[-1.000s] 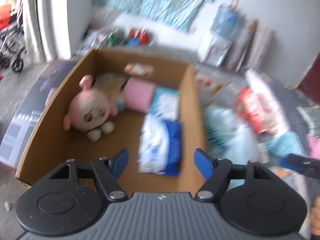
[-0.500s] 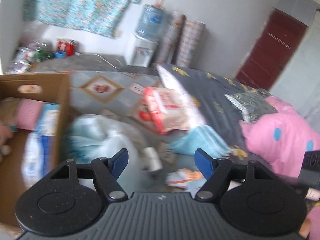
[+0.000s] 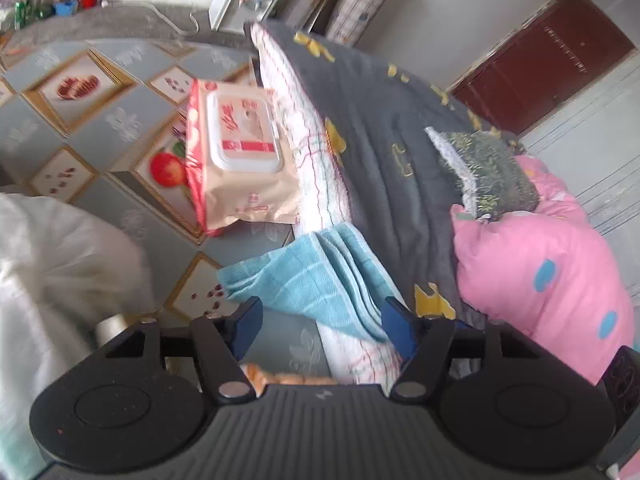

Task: Organize soft objects
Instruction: 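Move both grippers to the light-blue towel and close the right gripper on it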

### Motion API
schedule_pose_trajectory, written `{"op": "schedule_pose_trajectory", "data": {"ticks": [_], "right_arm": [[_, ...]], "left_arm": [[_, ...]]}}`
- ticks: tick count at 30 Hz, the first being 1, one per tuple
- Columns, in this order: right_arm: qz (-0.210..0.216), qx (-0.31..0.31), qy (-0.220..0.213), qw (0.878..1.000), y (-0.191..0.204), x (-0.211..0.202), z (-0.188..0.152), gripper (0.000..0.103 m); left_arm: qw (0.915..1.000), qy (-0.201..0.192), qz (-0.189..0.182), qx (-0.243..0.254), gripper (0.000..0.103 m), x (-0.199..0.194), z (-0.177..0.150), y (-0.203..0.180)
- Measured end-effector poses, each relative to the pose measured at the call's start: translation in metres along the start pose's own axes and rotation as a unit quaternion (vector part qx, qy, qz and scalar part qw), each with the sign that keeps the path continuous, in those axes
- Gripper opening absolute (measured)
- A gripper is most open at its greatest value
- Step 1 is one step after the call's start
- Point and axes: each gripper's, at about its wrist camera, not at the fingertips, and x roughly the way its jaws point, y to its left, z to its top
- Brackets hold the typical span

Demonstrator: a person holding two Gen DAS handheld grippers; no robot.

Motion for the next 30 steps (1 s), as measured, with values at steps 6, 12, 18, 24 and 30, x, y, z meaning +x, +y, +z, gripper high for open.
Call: {"op": "schedule_pose_trajectory", "data": {"ticks": [6,12,18,24,30], "right_arm": [[-0.008,-0.053,0.020,0.998,0.004,0.057,0.008,0.085],[-0.022,-0.095,0.025,0.995,0.011,0.081,0.005,0.064],[-0.036,-0.145,0.017,0.989,0.024,0.081,-0.002,0.030],[-0.014,-0.209,0.018,0.978,0.048,0.081,-0.011,0.017],[-0.011,-0.218,0.014,0.976,0.061,0.078,-0.015,0.013]], "left_arm": [[0.9989,0.040,-0.007,-0.025,0.062,0.053,0.020,0.001],[0.9962,0.058,-0.026,-0.060,0.067,0.081,0.035,0.008],[0.9928,0.083,-0.030,-0.081,0.070,0.100,0.040,0.010],[0.9917,0.090,-0.018,-0.090,0.067,0.108,0.037,0.009],[0.9916,0.093,0.002,-0.090,0.024,0.106,0.031,0.013]]}}
